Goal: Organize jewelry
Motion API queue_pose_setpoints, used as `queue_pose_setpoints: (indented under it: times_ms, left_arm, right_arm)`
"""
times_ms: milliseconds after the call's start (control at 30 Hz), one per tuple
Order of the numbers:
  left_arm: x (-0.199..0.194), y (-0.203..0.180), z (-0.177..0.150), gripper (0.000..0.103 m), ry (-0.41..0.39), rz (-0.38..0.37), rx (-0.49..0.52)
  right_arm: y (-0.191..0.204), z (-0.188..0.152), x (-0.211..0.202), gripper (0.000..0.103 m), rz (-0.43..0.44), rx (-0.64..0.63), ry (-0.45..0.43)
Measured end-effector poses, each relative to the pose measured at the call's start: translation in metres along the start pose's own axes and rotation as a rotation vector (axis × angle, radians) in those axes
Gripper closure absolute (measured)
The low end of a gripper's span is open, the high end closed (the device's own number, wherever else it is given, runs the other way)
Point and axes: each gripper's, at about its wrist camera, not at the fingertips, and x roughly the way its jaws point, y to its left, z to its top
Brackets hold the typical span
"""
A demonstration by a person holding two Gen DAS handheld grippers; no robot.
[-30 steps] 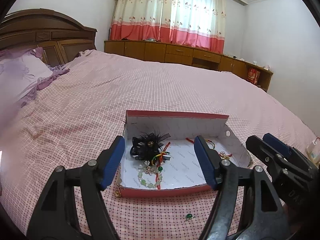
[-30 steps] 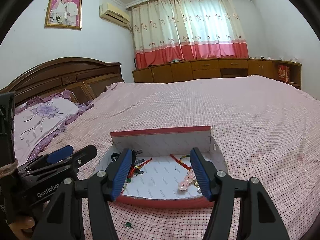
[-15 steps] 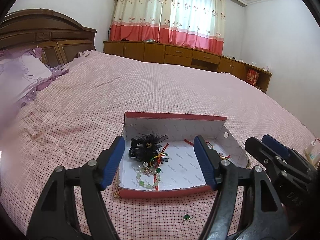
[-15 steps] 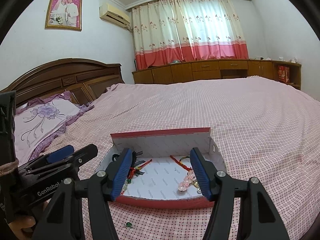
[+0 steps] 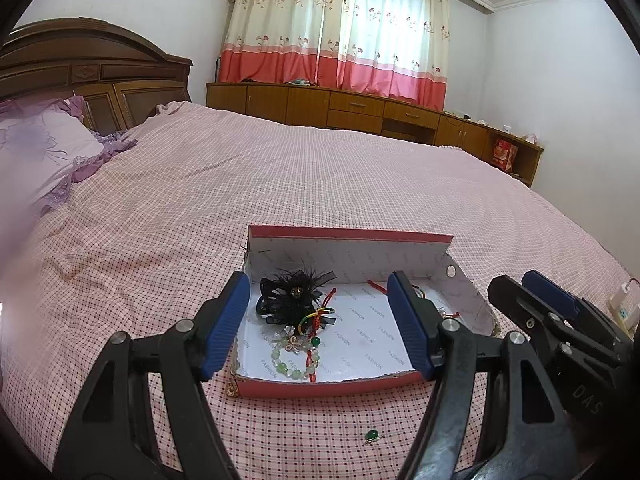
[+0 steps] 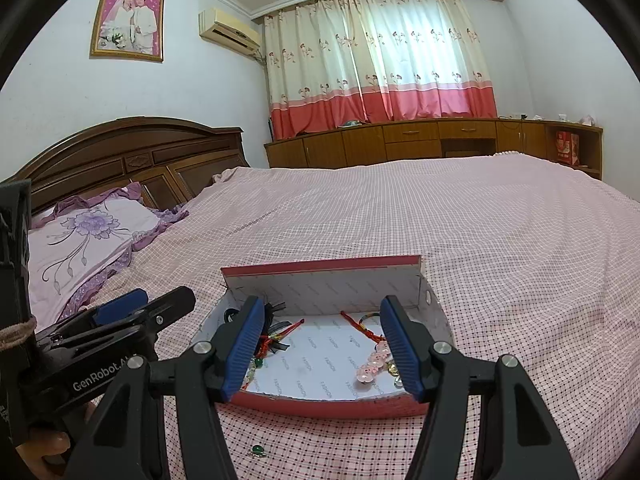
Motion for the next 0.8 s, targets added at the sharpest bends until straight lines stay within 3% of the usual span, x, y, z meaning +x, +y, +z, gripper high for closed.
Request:
queue_pose_setpoints:
  times_ms: [800]
  left_arm:
    - [0.0001, -0.0009, 0.0015, 0.040, 0.000, -0.002, -0.001]
  right_arm:
    - [-0.0007, 0.0000, 0.0001, 0.040, 0.000, -0.001, 0.001]
